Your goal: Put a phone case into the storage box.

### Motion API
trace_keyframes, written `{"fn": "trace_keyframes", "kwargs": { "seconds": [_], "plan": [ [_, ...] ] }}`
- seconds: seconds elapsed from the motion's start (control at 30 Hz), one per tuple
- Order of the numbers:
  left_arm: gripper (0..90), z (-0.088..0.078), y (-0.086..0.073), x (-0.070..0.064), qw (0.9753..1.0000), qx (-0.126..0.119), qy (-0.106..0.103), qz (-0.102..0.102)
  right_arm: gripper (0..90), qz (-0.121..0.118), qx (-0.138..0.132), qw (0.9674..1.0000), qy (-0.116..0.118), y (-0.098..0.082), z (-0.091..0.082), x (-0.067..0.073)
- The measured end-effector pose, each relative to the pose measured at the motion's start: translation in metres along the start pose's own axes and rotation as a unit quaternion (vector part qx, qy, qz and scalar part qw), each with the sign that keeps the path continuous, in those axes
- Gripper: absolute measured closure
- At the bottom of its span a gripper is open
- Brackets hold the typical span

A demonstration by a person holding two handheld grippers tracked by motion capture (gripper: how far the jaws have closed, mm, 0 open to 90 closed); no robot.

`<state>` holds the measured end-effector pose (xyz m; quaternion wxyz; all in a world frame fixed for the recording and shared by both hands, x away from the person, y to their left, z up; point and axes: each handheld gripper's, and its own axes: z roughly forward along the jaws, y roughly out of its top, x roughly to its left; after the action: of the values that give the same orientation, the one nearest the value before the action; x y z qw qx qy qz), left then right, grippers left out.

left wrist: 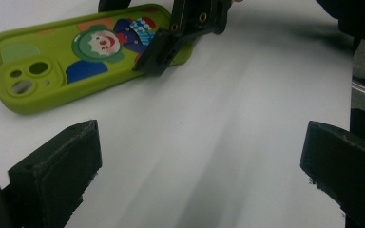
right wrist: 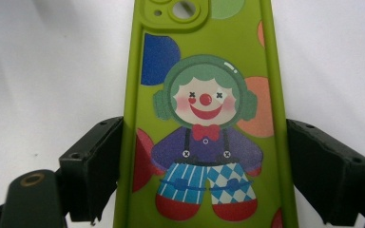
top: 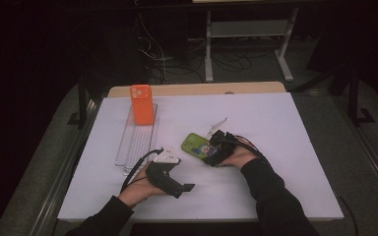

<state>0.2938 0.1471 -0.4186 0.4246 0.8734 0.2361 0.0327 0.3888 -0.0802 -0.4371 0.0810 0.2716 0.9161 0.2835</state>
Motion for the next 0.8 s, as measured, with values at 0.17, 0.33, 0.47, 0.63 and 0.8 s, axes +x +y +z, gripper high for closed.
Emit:
{"fn": "trace_keyframes", "kwargs": {
  "seconds": [0.17, 0.33, 0.47, 0.63, 0.8],
  "plan": [
    [0.0, -0.001, 0.000, 0.001, 0.9999, 0.010, -0.001, 0.011, 15.5, -0.003, -0.009, 1.0000, 0.004, -0.001, -0.012, -0.002],
    [0.0, 0.001, 0.000, 0.000, 0.9999, 0.003, -0.005, 0.012, 15.6, -0.006, -0.019, 0.9998, 0.002, -0.007, -0.029, -0.007],
    [0.0, 0.002, 0.001, -0.002, 0.9999, -0.002, -0.011, 0.011, 15.5, -0.010, -0.020, 0.9997, 0.008, -0.012, -0.041, -0.010],
    [0.0, 0.001, 0.007, -0.001, 0.9996, 0.006, -0.016, 0.023, 15.5, -0.023, -0.020, 0.9993, 0.023, -0.020, -0.057, -0.015],
    [0.0, 0.000, 0.019, -0.001, 0.9992, 0.014, -0.023, 0.029, 15.5, -0.036, -0.017, 0.9983, 0.042, -0.025, -0.070, -0.018]
  ]
}}
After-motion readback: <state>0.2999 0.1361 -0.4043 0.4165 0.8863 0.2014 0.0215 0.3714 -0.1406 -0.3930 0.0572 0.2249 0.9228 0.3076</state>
